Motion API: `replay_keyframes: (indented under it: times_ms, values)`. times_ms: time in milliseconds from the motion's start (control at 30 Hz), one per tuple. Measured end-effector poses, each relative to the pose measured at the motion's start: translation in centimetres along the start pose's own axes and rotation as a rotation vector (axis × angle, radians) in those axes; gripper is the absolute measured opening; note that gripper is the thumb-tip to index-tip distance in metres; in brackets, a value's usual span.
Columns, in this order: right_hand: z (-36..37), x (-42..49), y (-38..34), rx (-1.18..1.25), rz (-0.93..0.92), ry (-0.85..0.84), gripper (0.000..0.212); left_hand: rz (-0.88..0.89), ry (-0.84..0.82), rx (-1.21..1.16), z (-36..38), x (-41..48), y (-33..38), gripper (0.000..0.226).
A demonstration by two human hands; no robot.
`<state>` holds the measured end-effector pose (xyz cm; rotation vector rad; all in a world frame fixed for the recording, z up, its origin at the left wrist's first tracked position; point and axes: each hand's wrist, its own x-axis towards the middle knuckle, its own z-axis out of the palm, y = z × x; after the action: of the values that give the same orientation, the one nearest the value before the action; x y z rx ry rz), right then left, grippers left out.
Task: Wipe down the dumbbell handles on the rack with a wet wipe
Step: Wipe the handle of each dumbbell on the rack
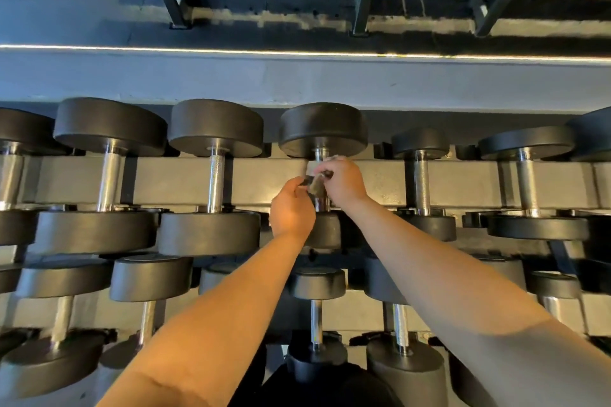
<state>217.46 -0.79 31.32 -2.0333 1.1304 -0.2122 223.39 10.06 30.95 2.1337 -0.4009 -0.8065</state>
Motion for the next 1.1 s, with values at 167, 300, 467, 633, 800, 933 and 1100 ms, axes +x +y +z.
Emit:
replay_keyframes:
  times_ms: [167, 300, 467, 633, 800, 933, 1100]
  values:
    - [-0.1, -1.5, -0.1, -0.115, 0.126, -0.246, 0.017, -0.002, -0.027, 0.024, -0.4, -0.1, 0.2, 0.041]
    - [-1.1, -2.3, -0.8, -0.173, 0.272, -0.360, 0.023, 0.025, -0.066, -0.015, -0.5, 0.2, -0.3, 0.042]
    - [-1.5, -1.8, -0.2, 0.050, 0.199, -0.212, 0.032, 0.035, -0.077, -0.041, -0.7, 0.7, -1.0, 0.041]
    - [-0.8, -0.7, -0.7, 0.093, 0.180, -0.168, 0.036, 0.063, -0.098, -0.014, -0.9, 0.8, -0.9, 0.041]
    - [1.0, -1.4, -0.4, -0.180, 0.312, -0.264, 0.024, 0.105, -0.096, -0.018, -0.8, 1.0, -1.0, 0.042]
    - [0.6, -2.2, -1.7, -0.333, 0.313, -0.299, 0.021, 0.126, -0.097, -0.022, -0.9, 1.1, -1.0, 0.040]
    - [0.8, -3.9, -1.2, -0.219, 0.224, -0.146, 0.022, 0.251, -0.179, -0.040, -1.7, 1.0, -1.5, 0.029]
